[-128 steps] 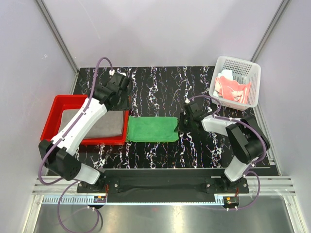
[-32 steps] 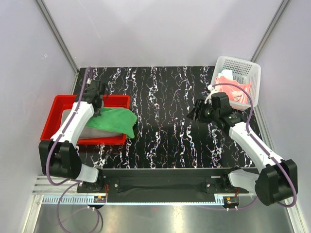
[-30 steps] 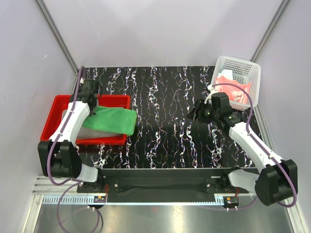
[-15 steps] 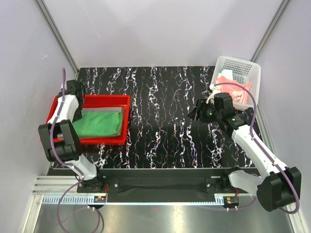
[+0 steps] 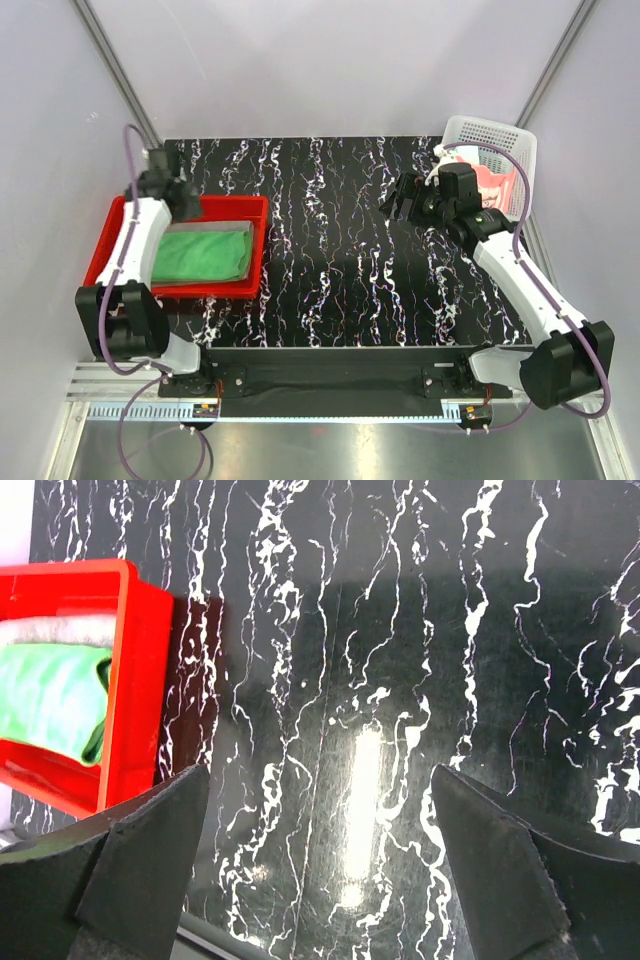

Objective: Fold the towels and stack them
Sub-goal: Neatly place the folded towel into the bin

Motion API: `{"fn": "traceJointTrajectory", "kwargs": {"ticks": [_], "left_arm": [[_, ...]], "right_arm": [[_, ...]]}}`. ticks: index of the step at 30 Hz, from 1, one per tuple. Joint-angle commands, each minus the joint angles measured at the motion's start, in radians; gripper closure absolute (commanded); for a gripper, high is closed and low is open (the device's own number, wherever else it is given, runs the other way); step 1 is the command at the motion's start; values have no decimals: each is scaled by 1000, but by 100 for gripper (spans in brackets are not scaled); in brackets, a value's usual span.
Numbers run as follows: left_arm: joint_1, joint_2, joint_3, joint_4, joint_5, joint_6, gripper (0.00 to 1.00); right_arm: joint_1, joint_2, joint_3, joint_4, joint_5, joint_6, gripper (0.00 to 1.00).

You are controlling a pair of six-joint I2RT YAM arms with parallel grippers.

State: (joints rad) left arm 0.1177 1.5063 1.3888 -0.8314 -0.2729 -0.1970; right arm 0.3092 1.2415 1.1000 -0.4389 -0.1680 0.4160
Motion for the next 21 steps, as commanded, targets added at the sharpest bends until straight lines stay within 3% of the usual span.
{"fn": "traceJointTrajectory", "kwargs": {"ticks": [1, 5, 9, 16, 21], "left_arm": [[-97, -29, -161, 104, 250, -76, 40], [-228, -15, -284, 190, 307, -79, 44], [-279, -15, -342, 228, 368, -110, 53], [-363, -46, -442, 215, 252, -166, 65], [-398, -67, -528, 250, 227, -211, 67]], "right_arm": [[-2, 15, 49, -21, 50, 7, 0], [-2, 22, 75, -43, 82, -32, 0], [-2, 16, 69, -61, 96, -39, 0], [-4, 21, 47, -47, 85, -52, 0], [-2, 47, 54, -46, 85, -71, 0]]}}
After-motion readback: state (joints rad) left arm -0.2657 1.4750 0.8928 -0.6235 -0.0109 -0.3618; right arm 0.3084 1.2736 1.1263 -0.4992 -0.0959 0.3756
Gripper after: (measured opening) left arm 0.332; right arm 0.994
